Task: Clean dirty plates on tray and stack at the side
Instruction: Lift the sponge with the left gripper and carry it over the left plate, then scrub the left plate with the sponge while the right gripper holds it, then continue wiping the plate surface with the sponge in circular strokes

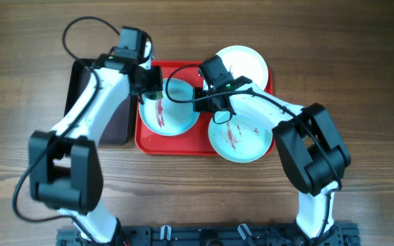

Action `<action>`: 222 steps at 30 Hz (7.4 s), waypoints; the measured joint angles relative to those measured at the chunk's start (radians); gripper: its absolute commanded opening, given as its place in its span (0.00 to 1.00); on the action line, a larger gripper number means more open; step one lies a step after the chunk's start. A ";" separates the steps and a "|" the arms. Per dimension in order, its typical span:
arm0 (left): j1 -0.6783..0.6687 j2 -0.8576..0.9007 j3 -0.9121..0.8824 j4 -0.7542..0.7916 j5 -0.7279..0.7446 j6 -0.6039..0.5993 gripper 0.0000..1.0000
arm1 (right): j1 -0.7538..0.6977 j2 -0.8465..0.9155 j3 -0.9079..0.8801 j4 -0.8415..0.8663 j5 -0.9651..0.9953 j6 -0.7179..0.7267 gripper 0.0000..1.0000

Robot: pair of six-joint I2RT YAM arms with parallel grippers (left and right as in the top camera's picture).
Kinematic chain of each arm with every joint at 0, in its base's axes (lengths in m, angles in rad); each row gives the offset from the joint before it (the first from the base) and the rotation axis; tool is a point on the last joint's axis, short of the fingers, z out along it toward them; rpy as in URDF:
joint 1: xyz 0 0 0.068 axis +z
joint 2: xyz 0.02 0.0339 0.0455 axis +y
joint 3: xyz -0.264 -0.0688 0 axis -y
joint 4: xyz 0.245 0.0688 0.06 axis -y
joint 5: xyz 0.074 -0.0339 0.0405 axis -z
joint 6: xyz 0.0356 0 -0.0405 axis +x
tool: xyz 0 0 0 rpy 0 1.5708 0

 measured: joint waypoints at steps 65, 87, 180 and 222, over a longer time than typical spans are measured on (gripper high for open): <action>-0.098 0.154 -0.068 0.105 -0.385 -0.414 0.04 | -0.098 0.047 0.012 0.016 -0.257 0.005 0.04; -0.074 0.166 -0.055 0.105 0.169 -0.173 0.04 | -0.110 0.047 0.017 0.016 -0.235 -0.003 0.04; -0.209 0.160 -0.067 0.183 -0.237 -0.278 0.04 | -0.110 0.048 0.017 0.012 -0.245 -0.006 0.04; -0.076 0.187 -0.083 0.284 0.385 -0.238 0.04 | -0.105 0.049 0.017 0.011 -0.260 -0.023 0.04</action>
